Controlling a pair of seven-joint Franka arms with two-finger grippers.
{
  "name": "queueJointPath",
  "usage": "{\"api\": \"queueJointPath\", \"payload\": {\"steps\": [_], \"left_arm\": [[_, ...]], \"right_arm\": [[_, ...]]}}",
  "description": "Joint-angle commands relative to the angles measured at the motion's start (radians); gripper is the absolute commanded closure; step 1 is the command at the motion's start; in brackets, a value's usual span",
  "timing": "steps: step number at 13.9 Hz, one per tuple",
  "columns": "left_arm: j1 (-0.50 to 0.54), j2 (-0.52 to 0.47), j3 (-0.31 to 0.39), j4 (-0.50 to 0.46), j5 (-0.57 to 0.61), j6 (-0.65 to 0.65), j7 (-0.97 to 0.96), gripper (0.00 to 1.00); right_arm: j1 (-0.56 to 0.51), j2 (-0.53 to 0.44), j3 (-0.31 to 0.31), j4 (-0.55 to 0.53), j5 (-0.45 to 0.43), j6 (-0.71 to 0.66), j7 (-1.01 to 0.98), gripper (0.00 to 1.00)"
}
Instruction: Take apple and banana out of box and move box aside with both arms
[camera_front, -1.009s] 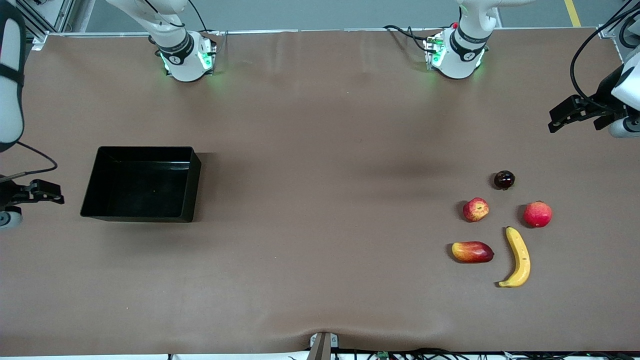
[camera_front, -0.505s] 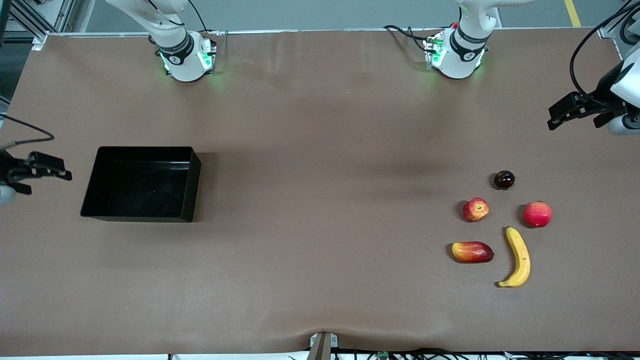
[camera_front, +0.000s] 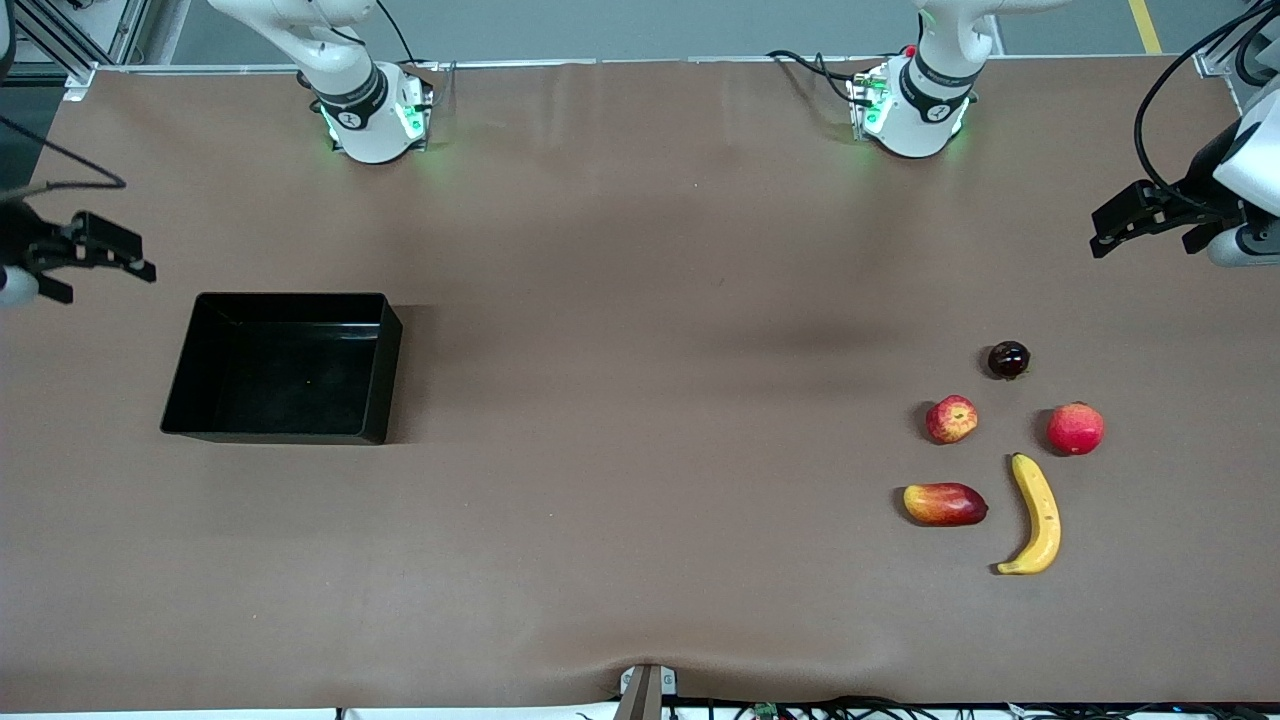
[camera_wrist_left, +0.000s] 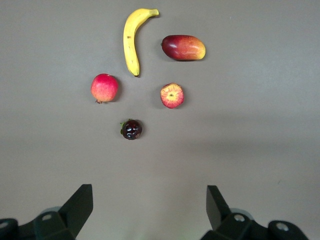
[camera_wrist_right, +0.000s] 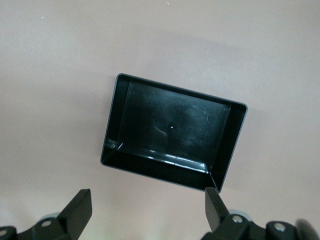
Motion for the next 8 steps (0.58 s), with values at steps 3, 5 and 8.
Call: {"api": "queueJointPath", "payload": {"steps": [3, 5, 8], "left_arm": [[0.003, -0.010, -0.004, 0.010, -0.003, -0.029, 0.015, 0.00], [0.003, -0.010, -0.002, 0.013, -0.014, -0.038, 0.015, 0.00], [0.003, -0.008, -0.002, 0.013, -0.015, -0.041, 0.006, 0.00]], "right_arm": [[0.043, -0.097, -0.045, -0.093, -0.001, 0.035, 0.015, 0.00], [0.068, -0.096, -0.046, -0.087, -0.009, 0.045, 0.014, 0.00], [0.074, -0.094, -0.043, -0.078, -0.060, 0.033, 0.017, 0.00]]}}
